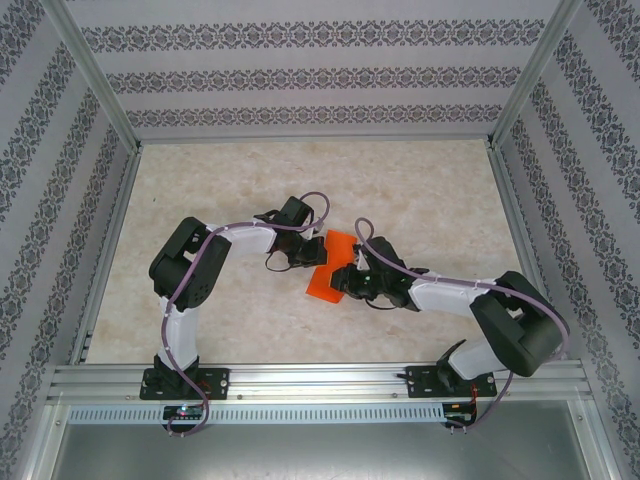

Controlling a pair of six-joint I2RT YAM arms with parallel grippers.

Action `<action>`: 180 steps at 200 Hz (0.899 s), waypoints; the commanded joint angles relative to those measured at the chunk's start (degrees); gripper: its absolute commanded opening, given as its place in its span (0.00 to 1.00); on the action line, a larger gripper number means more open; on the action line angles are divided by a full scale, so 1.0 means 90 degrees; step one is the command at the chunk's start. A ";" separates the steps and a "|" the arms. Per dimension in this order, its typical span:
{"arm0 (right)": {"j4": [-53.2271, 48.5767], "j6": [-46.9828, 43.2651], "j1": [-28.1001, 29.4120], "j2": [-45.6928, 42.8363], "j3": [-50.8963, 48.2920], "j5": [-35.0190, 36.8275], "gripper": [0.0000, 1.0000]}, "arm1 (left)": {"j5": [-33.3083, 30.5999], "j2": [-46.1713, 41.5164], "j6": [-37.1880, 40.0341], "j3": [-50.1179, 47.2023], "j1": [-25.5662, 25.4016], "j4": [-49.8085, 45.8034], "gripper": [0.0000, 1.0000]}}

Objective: Fold a paper plane with a square sheet of paper (pick it up from the middle)
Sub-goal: Fold the square sheet of paper in half at the center of the table.

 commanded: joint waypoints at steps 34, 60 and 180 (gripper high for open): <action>0.0193 -0.0078 0.0062 0.0552 -0.0344 0.0068 0.20 | -0.0218 0.0403 0.0214 -0.0071 -0.0078 -0.0565 0.00; -0.0077 -0.0115 0.0089 0.0263 -0.0218 0.0029 0.20 | -0.0222 0.0406 0.0208 -0.0075 -0.0067 -0.0585 0.00; 0.0518 0.0162 0.0375 0.0489 -0.0317 -0.0007 0.21 | -0.0220 0.0386 0.0225 -0.0056 -0.0077 -0.0624 0.00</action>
